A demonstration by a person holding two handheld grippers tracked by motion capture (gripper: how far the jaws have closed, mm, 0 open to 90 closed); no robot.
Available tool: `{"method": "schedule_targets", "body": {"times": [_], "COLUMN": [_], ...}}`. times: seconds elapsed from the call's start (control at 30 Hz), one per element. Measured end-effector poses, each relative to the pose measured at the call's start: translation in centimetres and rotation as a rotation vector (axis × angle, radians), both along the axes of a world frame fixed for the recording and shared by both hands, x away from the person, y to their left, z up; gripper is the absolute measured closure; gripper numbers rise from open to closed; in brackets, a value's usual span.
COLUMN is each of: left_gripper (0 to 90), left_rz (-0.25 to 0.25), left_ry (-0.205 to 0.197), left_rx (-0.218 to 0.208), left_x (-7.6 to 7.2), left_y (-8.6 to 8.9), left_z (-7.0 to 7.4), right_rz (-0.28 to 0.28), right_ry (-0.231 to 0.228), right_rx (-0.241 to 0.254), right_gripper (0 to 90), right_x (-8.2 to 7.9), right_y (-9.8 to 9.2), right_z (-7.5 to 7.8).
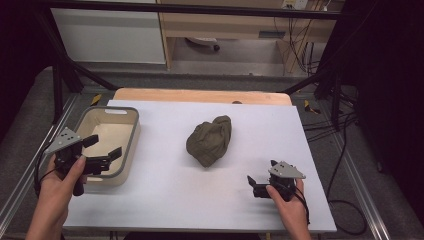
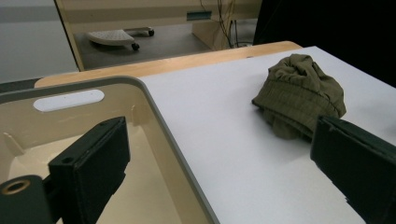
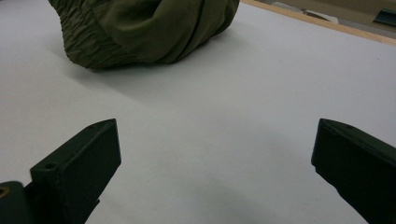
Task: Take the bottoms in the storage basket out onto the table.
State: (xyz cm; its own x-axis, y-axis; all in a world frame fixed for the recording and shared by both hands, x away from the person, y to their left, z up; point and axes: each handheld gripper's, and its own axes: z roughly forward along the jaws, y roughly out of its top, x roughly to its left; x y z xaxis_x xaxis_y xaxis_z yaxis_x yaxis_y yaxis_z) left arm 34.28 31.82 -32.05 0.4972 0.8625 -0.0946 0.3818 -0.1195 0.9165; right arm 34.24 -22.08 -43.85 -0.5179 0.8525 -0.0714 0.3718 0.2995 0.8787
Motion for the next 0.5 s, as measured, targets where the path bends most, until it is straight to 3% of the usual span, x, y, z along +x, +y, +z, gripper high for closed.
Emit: {"method": "schedule_targets", "body": {"times": [0.2, 0.5], "left_gripper": [4.7, 4.9], "left_rz": [-0.008, -0.015], "left_ry": [0.021, 0.037], "left_rx": [0.054, 0.069], "left_x": [-0.1, -0.8], "left_y": [0.2, 0.7], "left_z": [-0.6, -1.5], "right_rz": [-0.007, -0.007], "right_ry": [-0.002, -0.002], "right_rx": [-0.005, -0.012], "right_gripper": [2.0, 1.9], "right_x": [-0.2, -0.1], "right_y": [-0.1, -0.2], "right_z": [0.1, 0.0]}}
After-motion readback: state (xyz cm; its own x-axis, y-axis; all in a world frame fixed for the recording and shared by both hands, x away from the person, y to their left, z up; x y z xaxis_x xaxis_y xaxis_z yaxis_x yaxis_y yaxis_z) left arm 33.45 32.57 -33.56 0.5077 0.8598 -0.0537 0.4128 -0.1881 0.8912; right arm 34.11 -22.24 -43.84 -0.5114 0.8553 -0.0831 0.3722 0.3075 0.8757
